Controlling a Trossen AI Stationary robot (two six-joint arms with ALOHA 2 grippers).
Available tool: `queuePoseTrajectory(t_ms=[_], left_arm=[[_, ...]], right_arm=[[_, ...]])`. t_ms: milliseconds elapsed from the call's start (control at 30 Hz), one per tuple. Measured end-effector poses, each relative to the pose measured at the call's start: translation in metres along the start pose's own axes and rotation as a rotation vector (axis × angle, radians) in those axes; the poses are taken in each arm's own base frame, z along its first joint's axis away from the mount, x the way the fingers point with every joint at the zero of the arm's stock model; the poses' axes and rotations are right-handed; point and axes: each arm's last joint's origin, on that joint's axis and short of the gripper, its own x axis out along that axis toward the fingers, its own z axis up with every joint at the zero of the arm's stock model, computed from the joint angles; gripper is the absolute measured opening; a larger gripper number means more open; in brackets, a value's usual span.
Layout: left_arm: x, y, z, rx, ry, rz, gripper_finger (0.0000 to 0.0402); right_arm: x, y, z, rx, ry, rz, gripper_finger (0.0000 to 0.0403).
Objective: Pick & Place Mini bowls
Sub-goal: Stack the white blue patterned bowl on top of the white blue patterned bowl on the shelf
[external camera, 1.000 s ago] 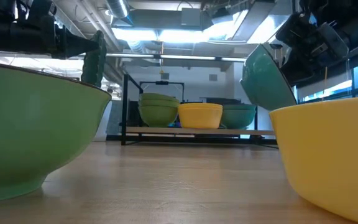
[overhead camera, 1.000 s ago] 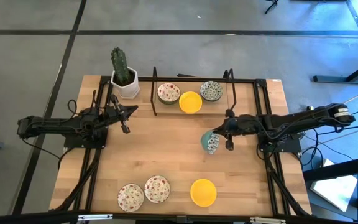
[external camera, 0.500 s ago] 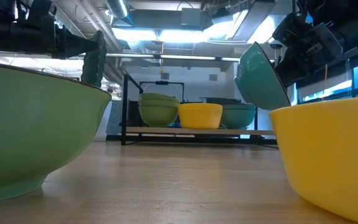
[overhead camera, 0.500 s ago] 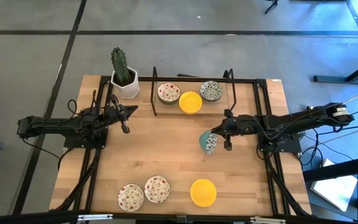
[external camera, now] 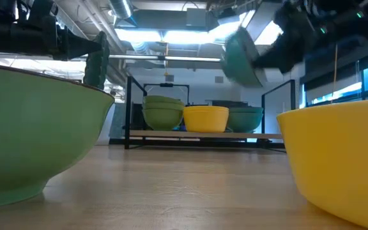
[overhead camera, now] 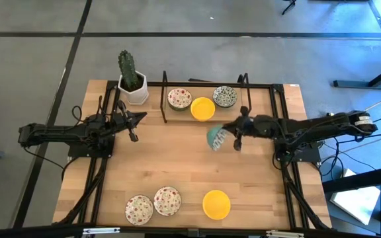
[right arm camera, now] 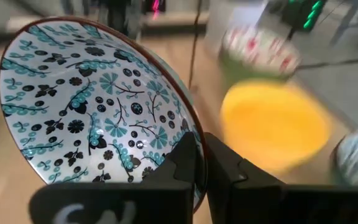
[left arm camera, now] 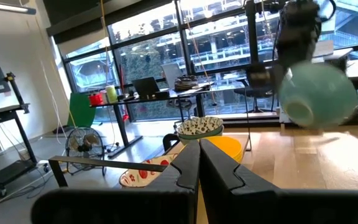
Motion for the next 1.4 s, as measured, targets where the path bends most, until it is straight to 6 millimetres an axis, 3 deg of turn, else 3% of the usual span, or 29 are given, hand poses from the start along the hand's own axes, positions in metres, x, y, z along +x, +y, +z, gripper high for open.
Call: queuePoseTrajectory(t_ms=[100, 300, 533, 667, 833, 1033, 1233, 1400], left_arm=[[0.000, 0.000, 0.000, -0.001, 0.000, 0.000, 0.0004], [0.000, 0.000, 0.000, -0.001, 0.000, 0.000, 0.0004], [0.000, 0.000, 0.000, -0.001, -0.001, 0.000, 0.0004], [0.000, 0.000, 0.000, -0.001, -0.001, 0.000, 0.0004], [0.000, 0.000, 0.000, -0.001, -0.001, 0.000, 0.0004], [0.000, 0.000, 0.000, -0.001, 0.000, 0.000, 0.0004], [0.000, 0.000, 0.000, 0.000, 0.000, 0.000, 0.0004], [0.000, 0.000, 0.000, 0.001, 0.000, 0.000, 0.0004]], right_arm=[[-0.001, -0.008, 0.028, -0.003, -0.047, -0.040, 0.0017], [-0.001, -0.027, 0.090, -0.031, 0.031, -0.133, 0.0016], [0.013, -0.071, 0.163, -0.028, 0.292, -0.301, 0.0016], [0.030, -0.103, 0.187, 0.032, 0.490, -0.328, 0.0016], [0.056, -0.141, 0.187, 0.134, 0.744, -0.271, 0.0016], [0.082, -0.180, 0.162, 0.242, 0.992, -0.211, 0.0015], [0.093, -0.212, 0.137, 0.311, 1.078, -0.242, 0.0015], [0.096, -0.227, 0.126, 0.374, 1.096, -0.234, 0.0015]])
